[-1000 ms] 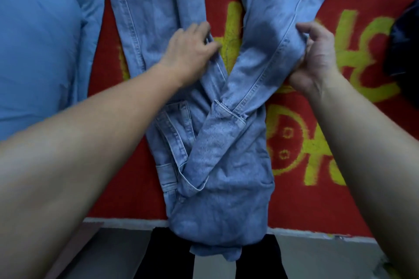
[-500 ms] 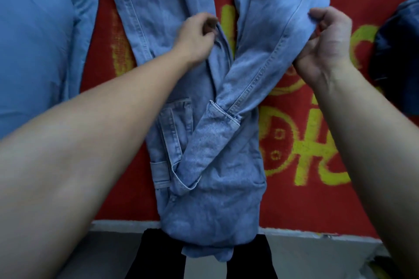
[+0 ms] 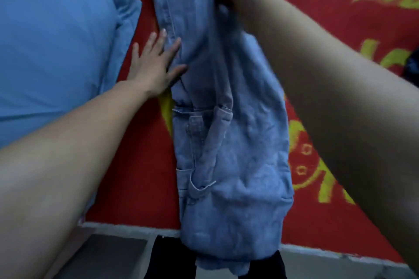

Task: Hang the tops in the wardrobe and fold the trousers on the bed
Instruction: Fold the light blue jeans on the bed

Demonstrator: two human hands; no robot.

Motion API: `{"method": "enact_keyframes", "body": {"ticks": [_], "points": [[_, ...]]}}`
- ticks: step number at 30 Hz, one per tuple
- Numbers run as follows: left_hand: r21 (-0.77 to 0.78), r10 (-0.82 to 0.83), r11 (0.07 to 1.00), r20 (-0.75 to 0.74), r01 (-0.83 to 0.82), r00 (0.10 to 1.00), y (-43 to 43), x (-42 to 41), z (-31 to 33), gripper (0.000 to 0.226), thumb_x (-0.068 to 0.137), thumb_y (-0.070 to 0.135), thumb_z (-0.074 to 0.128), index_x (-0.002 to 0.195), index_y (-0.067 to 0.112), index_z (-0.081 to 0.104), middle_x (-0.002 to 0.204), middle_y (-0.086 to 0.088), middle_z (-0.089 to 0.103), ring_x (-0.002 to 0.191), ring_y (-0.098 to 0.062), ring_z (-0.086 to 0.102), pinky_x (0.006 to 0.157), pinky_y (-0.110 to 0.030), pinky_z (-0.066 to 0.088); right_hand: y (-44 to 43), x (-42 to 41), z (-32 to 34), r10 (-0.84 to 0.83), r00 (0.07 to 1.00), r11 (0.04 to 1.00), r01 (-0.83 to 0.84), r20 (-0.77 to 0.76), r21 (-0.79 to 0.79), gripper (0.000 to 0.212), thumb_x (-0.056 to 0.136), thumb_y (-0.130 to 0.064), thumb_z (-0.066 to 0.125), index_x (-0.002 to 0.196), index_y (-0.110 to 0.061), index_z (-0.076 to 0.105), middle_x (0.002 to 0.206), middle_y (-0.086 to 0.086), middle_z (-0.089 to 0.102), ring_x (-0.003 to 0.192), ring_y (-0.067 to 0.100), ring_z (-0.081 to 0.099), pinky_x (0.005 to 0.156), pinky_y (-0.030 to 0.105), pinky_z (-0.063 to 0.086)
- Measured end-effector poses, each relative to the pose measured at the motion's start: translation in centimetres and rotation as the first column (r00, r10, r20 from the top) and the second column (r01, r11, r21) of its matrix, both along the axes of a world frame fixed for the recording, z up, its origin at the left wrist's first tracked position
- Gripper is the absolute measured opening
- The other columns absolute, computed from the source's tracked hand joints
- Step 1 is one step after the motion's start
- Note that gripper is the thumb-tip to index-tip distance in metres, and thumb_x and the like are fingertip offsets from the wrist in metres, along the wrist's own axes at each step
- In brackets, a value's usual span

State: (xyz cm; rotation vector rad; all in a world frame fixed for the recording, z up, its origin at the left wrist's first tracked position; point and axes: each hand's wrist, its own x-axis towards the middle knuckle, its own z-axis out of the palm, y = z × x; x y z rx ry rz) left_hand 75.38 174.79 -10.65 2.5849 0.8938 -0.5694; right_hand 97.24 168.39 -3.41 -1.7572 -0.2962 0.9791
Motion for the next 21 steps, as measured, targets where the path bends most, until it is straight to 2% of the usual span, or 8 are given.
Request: {"method": "enact_keyframes", "body": {"ticks": [2, 5, 7, 9, 11, 13, 17, 21], "points": [[-0.017, -0.009, 1.000, 0.092, 0.011, 0.996, 1.1, -0.4, -0.1, 0.066, 0.094, 0.056, 0.047, 0.153, 0.031, 0.029, 0.165, -0.007, 0.010, 0.150, -0.028, 0.013, 0.119, -0.055, 0.015, 2.4, -2.9, -1.3, 0.092, 0.995, 0.995, -0.094, -0.049, -0.026, 0.012, 0.089, -0.024, 0.054, 0.095, -0.020, 0.045, 0.073, 0.002, 0.047, 0.067, 0.014, 0.050, 0.058, 0.027, 0.040], [-0.005, 0.068, 0.998, 0.247, -0.069, 0.967, 1.4, -1.1, -0.2, 0.052, 0.091, 0.042, 0.058, 0.139, 0.022, 0.054, 0.155, -0.017, 0.033, 0.139, -0.037, 0.035, 0.113, -0.048, 0.032, 2.3, -5.9, -1.6, 0.321, 0.933, 0.943, -0.331, -0.165, -0.039, 0.031, 0.099, -0.004, 0.048, 0.118, -0.025, 0.037, 0.076, 0.001, 0.045, 0.054, 0.007, 0.046, 0.049, 0.022, 0.037], [-0.001, 0.230, 0.970, 0.310, -0.242, 0.923, 0.1, -1.3, 0.3, 0.037, 0.094, 0.033, 0.056, 0.126, 0.017, 0.063, 0.138, -0.018, 0.049, 0.127, -0.037, 0.045, 0.105, -0.041, 0.038, 1.2, -5.7, -2.5, 0.285, 0.953, 0.948, -0.296, -0.101, -0.113, 0.036, 0.097, -0.006, 0.050, 0.131, -0.018, 0.048, 0.083, -0.005, 0.049, 0.058, 0.004, 0.051, 0.053, 0.020, 0.044], [-0.007, 0.381, 0.913, 0.371, -0.408, 0.847, -2.1, -1.5, 1.6, 0.033, 0.096, 0.036, 0.048, 0.110, 0.012, 0.066, 0.115, -0.018, 0.054, 0.109, -0.036, 0.053, 0.089, -0.042, 0.042, -0.9, -5.1, -2.8, 0.215, 0.971, 0.970, -0.200, 0.108, -0.135, 0.046, 0.090, -0.013, 0.050, 0.136, -0.010, 0.054, 0.095, -0.006, 0.058, 0.075, 0.007, 0.059, 0.068, 0.027, 0.052], [0.006, 0.370, 0.916, 0.378, -0.402, 0.849, -5.1, -2.1, 2.4, 0.035, 0.097, 0.041, 0.045, 0.102, 0.011, 0.062, 0.105, -0.018, 0.053, 0.099, -0.036, 0.054, 0.077, -0.043, 0.044, -4.4, -5.2, -2.5, 0.192, 0.869, 0.976, -0.122, 0.456, -0.178, 0.034, 0.089, -0.018, 0.052, 0.119, -0.010, 0.067, 0.100, -0.002, 0.067, 0.088, 0.013, 0.064, 0.084, 0.033, 0.053], [-0.019, 0.321, 0.943, 0.308, -0.331, 0.896, -8.1, -3.2, 2.3, 0.035, 0.096, 0.045, 0.050, 0.107, 0.012, 0.057, 0.106, -0.015, 0.052, 0.095, -0.036, 0.055, 0.071, -0.043, 0.044, -8.2, -5.9, -1.9, 0.155, 0.757, 0.980, -0.039, 0.635, -0.193, 0.022, 0.092, -0.029, 0.058, 0.100, -0.012, 0.070, 0.083, -0.002, 0.066, 0.077, 0.013, 0.061, 0.078, 0.032, 0.050], [-0.214, 0.512, 0.859, 0.312, -0.466, 0.800, -9.1, -3.6, 1.0, 0.024, 0.093, 0.028, 0.063, 0.106, 0.009, 0.060, 0.096, -0.012, 0.058, 0.088, -0.033, 0.058, 0.073, -0.038, 0.041, -12.6, -10.0, 0.0, 0.307, 0.792, 0.929, -0.127, 0.528, -0.349, 0.049, 0.082, -0.060, 0.067, 0.100, -0.016, 0.058, 0.064, -0.004, 0.057, 0.064, 0.013, 0.056, 0.065, 0.031, 0.042], [-0.398, 0.657, 0.741, 0.267, -0.541, 0.705, -7.1, -3.0, 0.3, 0.011, 0.084, 0.020, 0.073, 0.084, 0.012, 0.065, 0.061, 0.006, 0.051, 0.059, -0.013, 0.049, 0.058, -0.022, 0.033, -14.8, -14.3, -0.9, 0.535, 0.781, 0.785, -0.319, 0.321, -0.531, 0.062, 0.075, -0.053, 0.076, 0.112, -0.014, 0.046, 0.100, 0.007, 0.063, 0.096, 0.030, 0.062, 0.073, 0.035, 0.041]]}}
